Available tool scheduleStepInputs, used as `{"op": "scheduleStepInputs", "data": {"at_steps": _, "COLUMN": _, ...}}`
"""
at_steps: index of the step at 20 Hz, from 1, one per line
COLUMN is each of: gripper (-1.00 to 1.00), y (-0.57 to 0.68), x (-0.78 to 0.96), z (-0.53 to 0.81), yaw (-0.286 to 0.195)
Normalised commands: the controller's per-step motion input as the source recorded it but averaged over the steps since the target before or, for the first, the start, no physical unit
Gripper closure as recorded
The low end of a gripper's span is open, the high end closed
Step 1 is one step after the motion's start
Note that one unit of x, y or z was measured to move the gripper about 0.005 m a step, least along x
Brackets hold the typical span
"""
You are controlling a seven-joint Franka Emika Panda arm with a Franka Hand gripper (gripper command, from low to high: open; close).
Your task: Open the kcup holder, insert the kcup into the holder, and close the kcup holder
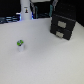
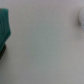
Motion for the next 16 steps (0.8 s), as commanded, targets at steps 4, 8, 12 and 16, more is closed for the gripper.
{"op": "scheduleStepInputs", "data": {"at_steps": 4, "gripper": -1.00, "y": 0.67, "x": -0.20, "z": 0.12, "yaw": -0.155}}
{"op": "scheduleStepInputs", "data": {"at_steps": 8, "gripper": -1.00, "y": 0.71, "x": -0.23, "z": 0.10, "yaw": -0.159}}
{"op": "scheduleStepInputs", "data": {"at_steps": 12, "gripper": -1.00, "y": 0.73, "x": -0.18, "z": 0.04, "yaw": -0.178}}
{"op": "scheduleStepInputs", "data": {"at_steps": 16, "gripper": -1.00, "y": 0.75, "x": -0.20, "z": 0.01, "yaw": -0.192}}
